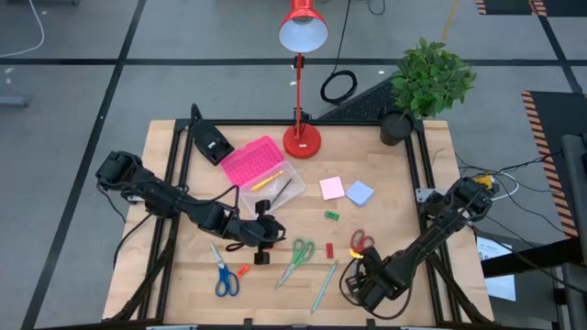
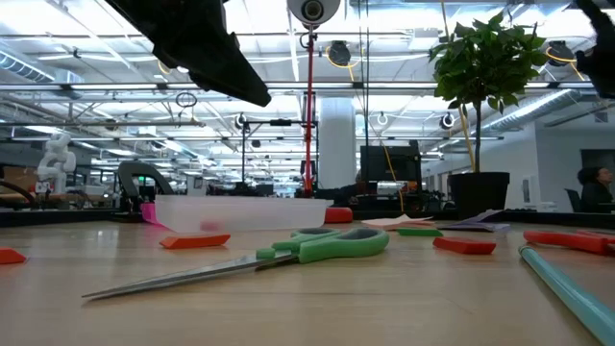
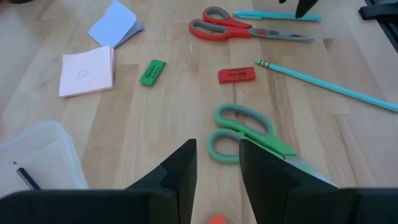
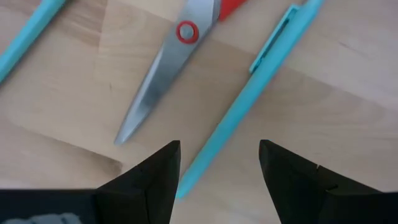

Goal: Pack school essentials
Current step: Put the light blue pen into the pink supply box

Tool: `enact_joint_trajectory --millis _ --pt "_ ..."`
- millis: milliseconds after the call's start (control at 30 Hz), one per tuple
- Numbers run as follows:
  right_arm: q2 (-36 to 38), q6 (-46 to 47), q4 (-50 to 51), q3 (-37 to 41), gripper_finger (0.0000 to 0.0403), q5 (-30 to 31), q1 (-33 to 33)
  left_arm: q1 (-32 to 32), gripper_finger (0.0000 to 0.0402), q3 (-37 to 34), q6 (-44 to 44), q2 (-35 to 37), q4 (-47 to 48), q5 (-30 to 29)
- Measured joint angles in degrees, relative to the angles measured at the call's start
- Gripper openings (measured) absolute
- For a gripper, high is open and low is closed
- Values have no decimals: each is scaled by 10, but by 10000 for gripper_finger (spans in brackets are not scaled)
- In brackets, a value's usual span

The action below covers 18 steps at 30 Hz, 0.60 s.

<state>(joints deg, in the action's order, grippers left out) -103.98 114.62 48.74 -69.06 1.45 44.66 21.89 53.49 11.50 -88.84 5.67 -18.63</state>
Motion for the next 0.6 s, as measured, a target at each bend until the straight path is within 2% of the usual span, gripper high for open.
enact_joint_trajectory --millis 100,300,600 --pt "-5 -3 8 0 210 -1 -4 -2 124 0 -9 0 -4 0" --pt "-31 -7 23 2 202 -52 -7 -9 124 0 -31 0 -33 0" --pt "-38 -4 20 0 110 -54 -8 -24 124 0 -58 0 -57 0"
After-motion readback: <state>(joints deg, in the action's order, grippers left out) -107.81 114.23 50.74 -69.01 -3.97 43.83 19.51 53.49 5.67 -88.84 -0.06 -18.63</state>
